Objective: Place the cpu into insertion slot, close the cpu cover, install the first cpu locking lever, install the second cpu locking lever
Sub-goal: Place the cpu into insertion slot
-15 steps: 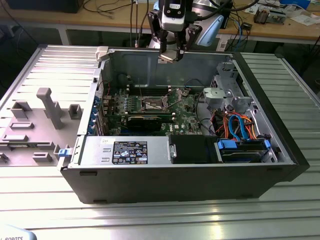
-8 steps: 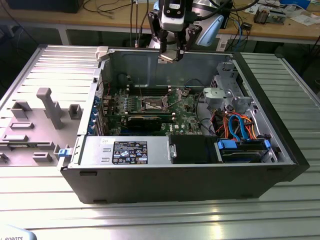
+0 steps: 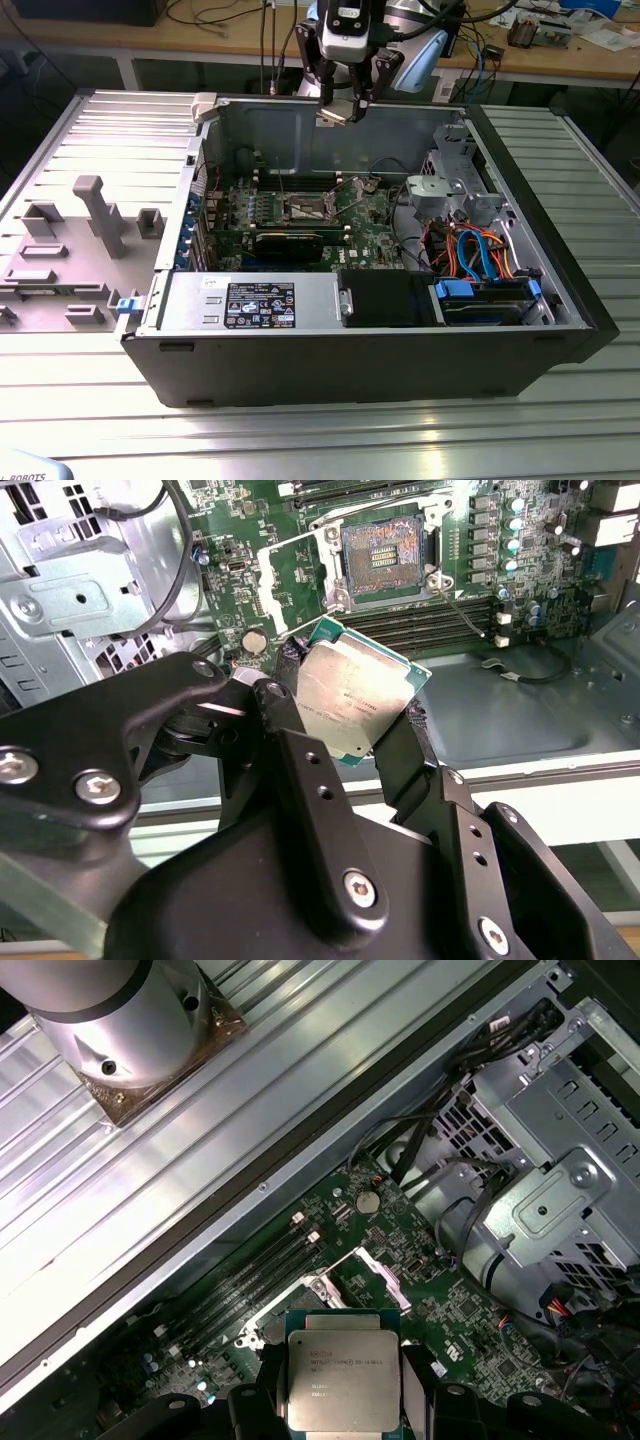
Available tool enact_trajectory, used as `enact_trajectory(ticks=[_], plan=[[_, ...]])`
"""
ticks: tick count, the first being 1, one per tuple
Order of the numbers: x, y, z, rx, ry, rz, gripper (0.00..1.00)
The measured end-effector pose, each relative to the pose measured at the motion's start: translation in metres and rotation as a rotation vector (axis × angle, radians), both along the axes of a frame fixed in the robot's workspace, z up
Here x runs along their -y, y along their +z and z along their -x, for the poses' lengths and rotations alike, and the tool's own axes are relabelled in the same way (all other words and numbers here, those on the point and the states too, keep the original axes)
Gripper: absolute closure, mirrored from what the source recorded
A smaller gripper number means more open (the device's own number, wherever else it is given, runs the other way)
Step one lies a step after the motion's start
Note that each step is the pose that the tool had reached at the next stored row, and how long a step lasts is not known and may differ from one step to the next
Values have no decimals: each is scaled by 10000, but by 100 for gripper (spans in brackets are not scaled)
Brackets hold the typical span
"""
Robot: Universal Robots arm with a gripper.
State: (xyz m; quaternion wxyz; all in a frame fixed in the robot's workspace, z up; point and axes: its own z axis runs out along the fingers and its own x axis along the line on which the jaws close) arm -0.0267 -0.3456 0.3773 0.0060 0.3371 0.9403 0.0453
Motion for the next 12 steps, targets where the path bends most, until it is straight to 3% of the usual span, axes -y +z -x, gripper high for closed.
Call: enact_trajectory(ticks=[12], plan=[[0,0,0,0,-61,-1,46]])
